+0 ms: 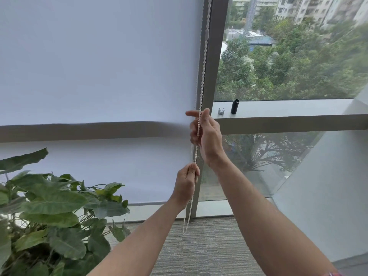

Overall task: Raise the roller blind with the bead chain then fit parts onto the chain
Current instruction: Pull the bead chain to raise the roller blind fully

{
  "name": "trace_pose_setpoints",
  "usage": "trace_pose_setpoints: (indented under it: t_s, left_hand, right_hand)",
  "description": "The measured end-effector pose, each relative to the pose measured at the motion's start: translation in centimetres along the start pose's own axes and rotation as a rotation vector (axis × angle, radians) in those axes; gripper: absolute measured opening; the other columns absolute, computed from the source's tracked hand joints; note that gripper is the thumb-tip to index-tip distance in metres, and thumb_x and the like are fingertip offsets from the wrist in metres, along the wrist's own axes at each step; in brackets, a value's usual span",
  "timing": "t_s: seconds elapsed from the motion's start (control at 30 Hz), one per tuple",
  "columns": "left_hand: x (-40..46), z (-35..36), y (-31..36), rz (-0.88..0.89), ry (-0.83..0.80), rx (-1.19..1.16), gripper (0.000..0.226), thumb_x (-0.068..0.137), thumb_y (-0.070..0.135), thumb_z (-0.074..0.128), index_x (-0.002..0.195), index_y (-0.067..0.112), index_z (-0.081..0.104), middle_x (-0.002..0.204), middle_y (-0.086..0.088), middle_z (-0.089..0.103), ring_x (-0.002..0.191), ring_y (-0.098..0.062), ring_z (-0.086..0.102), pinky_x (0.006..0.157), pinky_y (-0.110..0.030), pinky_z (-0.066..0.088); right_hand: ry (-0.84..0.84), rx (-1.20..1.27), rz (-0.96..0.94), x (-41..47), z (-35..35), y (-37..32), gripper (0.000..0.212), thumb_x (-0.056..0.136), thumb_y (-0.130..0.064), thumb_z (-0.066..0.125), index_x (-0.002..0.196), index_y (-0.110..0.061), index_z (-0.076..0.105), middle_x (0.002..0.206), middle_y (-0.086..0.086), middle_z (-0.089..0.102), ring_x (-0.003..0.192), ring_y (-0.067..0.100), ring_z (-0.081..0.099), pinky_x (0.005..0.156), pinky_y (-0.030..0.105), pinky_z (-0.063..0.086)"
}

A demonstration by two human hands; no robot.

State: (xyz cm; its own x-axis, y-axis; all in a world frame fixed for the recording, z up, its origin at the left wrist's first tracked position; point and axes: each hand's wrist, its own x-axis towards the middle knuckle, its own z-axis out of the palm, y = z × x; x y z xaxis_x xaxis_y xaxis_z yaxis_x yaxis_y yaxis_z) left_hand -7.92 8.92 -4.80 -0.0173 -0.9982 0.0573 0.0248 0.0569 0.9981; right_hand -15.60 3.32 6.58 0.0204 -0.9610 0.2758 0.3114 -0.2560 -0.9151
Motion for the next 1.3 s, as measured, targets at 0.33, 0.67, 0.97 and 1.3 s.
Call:
trace_pose_setpoints:
  t_s: [0.33,0.67,0.97,1.3]
  left_hand:
    - [-0.8,0.8,-2.2,-0.075,-0.033,0.032,0.037,0.103,0.016,0.038,0.068,0.019,0.050,0.055,0.001,0.033,0.049,-0.011,0.027,0.049,-0.034,0.021]
    - [-4.1,-1.8,-7.6,-0.246,-0.155,0.224,0.034,0.095,0.033,0.046,0.080,0.010,0.066,0.062,0.006,0.057,0.059,-0.012,0.050,0.059,-0.026,0.040]
    - [1.7,-1.0,2.2,0.036,0.032,-0.122,0.041,0.095,0.044,0.042,0.106,0.016,0.070,0.094,-0.008,0.073,0.091,-0.022,0.068,0.078,-0.031,0.053]
    - [2.7,0.9,7.0,0.195,0.057,-0.149,0.043,0.101,0.029,0.040,0.061,0.027,0.056,0.046,0.013,0.037,0.043,-0.005,0.030,0.043,-0.017,0.027]
  right_hand:
    - [0.244,-0.352,-0.194,-1.8,0.2,2.4,0.058,0.099,-0.057,0.033,0.050,-0.029,0.041,0.043,-0.012,0.038,0.042,0.010,0.034,0.047,0.027,0.028]
    - [0.225,-0.506,0.000,-6.1,-4.5,10.1,0.061,0.105,-0.036,0.035,0.045,-0.035,0.046,0.042,-0.013,0.042,0.042,0.003,0.037,0.048,0.020,0.030]
    - [0.177,-0.456,0.056,-6.4,-3.3,11.1,0.057,0.104,-0.043,0.034,0.057,-0.026,0.063,0.049,-0.011,0.054,0.049,0.008,0.052,0.054,0.027,0.045]
    - [0.095,-0.437,0.194,-9.3,-3.5,12.6,0.057,0.099,-0.049,0.034,0.048,-0.027,0.046,0.046,-0.010,0.041,0.045,0.006,0.036,0.051,0.028,0.031]
